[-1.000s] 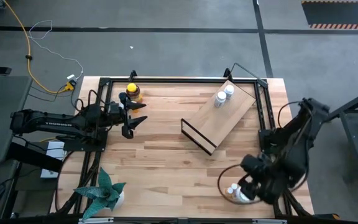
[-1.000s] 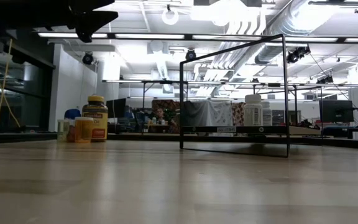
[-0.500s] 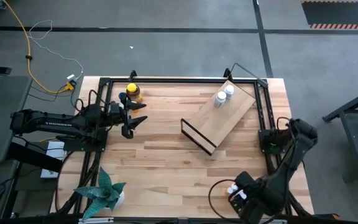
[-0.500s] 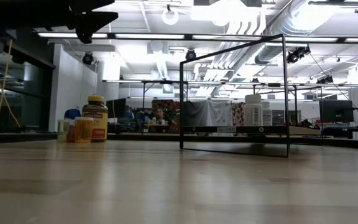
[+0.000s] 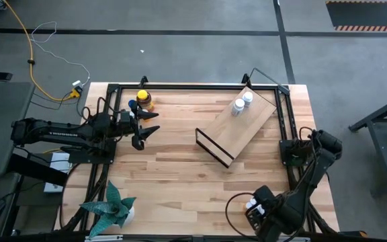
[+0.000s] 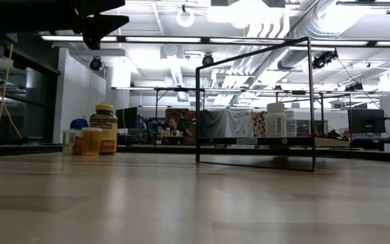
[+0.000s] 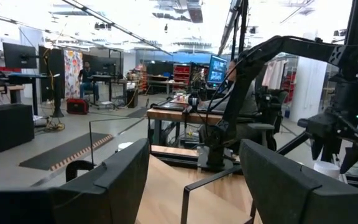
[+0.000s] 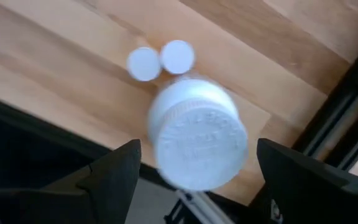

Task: Pick and place medicine bottles onto shelf by color
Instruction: Put the big white medicine bottle on the shelf

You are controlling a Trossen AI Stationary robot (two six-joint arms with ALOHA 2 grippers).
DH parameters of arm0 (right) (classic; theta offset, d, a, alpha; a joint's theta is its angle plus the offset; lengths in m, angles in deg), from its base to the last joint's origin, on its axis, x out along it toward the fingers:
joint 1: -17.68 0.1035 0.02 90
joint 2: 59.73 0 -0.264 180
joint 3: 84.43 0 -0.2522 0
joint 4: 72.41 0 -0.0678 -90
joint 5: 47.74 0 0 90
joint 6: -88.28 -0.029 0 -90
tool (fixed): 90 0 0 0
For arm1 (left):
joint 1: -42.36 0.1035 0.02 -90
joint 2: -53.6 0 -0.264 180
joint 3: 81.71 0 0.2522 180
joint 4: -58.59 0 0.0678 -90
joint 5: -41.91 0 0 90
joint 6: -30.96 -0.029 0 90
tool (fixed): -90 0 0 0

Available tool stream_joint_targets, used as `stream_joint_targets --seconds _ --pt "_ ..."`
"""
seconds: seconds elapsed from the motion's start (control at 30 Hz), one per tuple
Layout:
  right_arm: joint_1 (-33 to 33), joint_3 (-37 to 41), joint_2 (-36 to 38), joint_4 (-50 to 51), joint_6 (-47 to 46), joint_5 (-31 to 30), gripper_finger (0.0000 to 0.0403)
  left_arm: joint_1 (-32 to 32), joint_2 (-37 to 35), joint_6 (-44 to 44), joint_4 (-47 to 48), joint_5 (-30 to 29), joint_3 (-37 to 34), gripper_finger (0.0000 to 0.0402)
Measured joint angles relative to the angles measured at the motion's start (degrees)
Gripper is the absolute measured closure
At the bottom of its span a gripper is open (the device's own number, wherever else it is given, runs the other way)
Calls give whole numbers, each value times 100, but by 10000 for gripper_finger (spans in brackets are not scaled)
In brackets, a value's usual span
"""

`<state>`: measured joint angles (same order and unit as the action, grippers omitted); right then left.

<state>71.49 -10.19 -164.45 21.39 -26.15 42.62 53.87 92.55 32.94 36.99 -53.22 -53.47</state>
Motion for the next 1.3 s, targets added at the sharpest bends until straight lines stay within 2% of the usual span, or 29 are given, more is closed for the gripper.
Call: stream_joint_targets --seconds 0.3,0.77,0.87,1.1,1.3 --pt "0 448 0 -603 90 94 91 3 1 35 -2 0 0 161" --pt "-17 592 21 -603 481 140 93 4 1 -7 -47 0 0 161" --pt "-17 591 105 -595 540 164 109 4 1 -7 -47 0 0 161" --pt "-17 583 359 -546 508 153 187 2 1 -7 -46 0 0 161" --pt "-17 583 470 -558 649 212 191 0 1 -7 -45 0 0 161"
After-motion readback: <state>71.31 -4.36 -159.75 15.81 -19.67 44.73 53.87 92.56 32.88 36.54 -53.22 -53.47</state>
